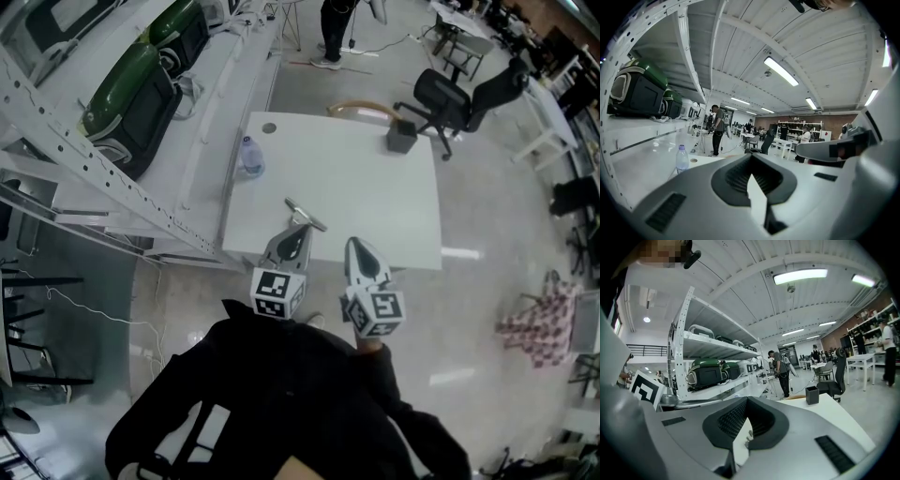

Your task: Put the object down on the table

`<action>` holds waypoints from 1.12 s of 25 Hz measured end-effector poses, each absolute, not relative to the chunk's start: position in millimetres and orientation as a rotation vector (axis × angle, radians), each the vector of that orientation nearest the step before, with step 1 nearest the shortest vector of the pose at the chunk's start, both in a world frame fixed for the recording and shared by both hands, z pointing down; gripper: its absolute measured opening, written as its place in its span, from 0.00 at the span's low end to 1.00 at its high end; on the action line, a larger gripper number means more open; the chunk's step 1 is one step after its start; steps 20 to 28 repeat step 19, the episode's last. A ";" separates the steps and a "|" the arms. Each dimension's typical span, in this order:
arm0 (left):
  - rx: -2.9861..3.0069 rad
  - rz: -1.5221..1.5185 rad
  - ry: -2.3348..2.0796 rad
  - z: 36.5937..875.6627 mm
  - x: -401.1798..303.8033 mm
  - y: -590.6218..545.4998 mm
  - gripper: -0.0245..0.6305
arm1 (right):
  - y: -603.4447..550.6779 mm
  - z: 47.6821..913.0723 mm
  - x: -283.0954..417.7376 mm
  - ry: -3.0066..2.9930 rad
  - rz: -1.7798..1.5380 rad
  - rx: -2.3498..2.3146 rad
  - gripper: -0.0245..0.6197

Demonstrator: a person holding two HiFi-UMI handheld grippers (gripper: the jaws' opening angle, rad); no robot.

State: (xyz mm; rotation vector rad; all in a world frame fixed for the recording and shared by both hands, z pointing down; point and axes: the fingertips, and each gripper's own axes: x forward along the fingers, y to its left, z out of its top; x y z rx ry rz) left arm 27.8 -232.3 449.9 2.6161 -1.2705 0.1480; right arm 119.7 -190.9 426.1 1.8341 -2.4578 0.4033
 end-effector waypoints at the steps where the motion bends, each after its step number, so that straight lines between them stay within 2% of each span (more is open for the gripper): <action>1: 2.609 0.145 -1.269 450.6 28.3 -232.5 0.04 | -191.7 425.4 120.3 -2.462 0.403 1.836 0.02; 28: 2.595 0.138 -1.294 453.8 28.0 -236.7 0.04 | -197.6 436.3 132.1 -2.430 0.423 1.844 0.02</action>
